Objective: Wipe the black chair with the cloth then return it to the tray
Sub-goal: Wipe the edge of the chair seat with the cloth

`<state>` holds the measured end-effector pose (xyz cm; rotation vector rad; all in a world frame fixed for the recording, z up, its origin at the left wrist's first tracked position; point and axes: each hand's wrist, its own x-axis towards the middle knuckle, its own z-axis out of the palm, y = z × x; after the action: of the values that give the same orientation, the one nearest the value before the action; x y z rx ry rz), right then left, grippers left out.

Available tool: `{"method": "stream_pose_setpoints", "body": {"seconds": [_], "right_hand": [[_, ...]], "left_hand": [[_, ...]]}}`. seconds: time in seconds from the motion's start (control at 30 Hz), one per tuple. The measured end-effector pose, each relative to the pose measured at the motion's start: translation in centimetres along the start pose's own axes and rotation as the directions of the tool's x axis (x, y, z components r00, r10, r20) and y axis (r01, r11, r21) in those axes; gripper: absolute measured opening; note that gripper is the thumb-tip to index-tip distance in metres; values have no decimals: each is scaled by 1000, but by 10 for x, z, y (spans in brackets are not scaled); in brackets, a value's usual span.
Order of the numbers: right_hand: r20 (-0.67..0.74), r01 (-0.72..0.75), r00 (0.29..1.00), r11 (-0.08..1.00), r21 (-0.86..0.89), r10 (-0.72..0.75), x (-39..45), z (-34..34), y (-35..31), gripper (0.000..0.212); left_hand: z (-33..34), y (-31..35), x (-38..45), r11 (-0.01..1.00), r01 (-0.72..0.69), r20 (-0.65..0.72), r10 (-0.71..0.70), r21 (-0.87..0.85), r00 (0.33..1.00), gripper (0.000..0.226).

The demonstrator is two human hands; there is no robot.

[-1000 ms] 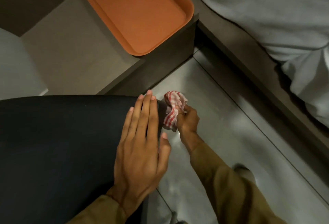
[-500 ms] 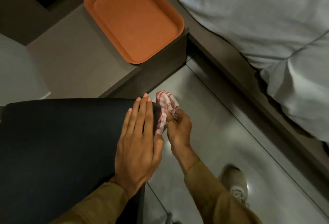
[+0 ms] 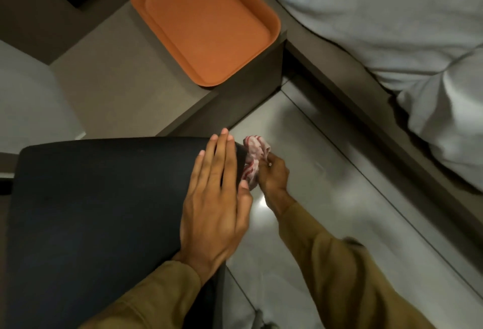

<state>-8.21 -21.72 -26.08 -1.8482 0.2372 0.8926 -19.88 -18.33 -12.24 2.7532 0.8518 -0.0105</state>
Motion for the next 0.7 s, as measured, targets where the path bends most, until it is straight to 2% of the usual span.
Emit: {"method": "stream_pose_setpoints", "body": {"seconds": [0.1,0.2,0.33,0.37,0.47,0.63,0.7], "right_hand": [[-69,194,979,981,1,-193,-33,-6,-5,17],[-107,267,960,961,70,-259,-41,-1,0,12],[-135,129,986,959,254,-97,-22,8,7,17],[-127,92,990,963,255,-61,-15,9,12,19],[-106,-88,985,920,382,138,4,11,18,24],[-34,-134,988,956,259,148,9,12,12,27],[-29,-29,999,992,120,32,-7,6,3,25]], "left_hand": [[-3,2,0,1000,5,3,-5,-2,1000,70],[-3,3,0,1000,10,-2,-10,9,1000,70],[-2,1,2,1000,-6,-16,6,0,1000,70],[-1,1,1,1000,-8,-22,8,0,1000,70],[1,1,0,1000,-16,-43,16,-16,999,69],[3,-2,-1,1000,-6,-44,5,-12,999,70],[2,0,-1,1000,-3,-39,3,-8,999,70]]}}
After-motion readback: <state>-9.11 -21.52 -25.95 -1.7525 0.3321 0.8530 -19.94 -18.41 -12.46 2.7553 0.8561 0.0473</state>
